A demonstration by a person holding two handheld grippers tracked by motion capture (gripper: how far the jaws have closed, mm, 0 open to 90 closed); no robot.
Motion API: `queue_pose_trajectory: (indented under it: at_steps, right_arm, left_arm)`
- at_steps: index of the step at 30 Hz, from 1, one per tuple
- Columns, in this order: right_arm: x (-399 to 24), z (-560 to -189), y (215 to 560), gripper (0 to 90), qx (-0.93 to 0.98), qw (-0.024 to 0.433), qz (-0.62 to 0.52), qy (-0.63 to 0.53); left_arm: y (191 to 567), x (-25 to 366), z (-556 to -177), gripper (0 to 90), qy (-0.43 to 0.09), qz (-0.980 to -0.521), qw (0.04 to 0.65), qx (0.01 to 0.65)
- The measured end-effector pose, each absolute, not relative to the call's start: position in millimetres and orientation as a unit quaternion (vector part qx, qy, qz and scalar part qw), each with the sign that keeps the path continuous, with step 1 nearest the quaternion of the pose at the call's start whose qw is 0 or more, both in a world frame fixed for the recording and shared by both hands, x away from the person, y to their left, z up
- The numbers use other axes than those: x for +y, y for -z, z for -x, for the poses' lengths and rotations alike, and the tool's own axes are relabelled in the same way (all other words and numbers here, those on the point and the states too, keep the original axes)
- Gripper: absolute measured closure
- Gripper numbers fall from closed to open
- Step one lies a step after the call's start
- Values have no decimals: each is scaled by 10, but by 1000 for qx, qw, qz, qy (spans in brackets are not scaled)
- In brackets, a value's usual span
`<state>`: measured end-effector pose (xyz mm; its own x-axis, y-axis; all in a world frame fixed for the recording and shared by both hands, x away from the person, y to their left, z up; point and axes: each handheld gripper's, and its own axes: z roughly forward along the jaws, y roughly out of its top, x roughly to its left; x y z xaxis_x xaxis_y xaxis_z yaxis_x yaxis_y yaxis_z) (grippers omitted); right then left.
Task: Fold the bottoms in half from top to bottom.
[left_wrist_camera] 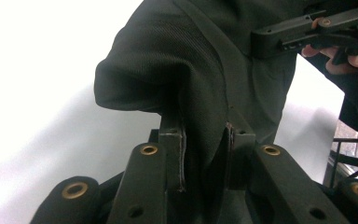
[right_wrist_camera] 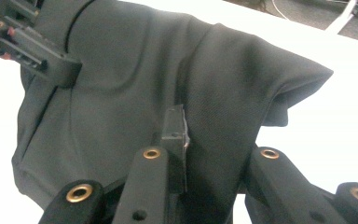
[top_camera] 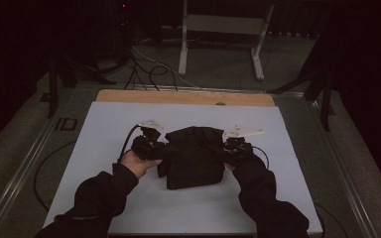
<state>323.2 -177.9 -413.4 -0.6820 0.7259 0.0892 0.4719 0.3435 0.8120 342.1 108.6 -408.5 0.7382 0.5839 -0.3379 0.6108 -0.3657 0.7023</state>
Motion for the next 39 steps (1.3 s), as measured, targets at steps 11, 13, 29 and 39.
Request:
queue_pose_trajectory:
  at_steps: [11,13,29,39]
  right_arm:
    - [-1525,-3287,4103,755,803,140,-368,-449]
    - [-1496,-3289,4090,755,801,137,-368,-452]
    - [-1485,-3352,4101,754,795,148,-381,-447]
    - [-1529,-3467,4235,754,797,131,-401,-432]
  left_arm:
    - [4028,1350,-3483,745,8,-824,432,366]
    - [4015,1383,-3493,745,7,-826,431,363]
    - [4064,1359,-3601,744,23,-827,435,355]
    - [4279,1318,-3752,743,44,-825,429,365]
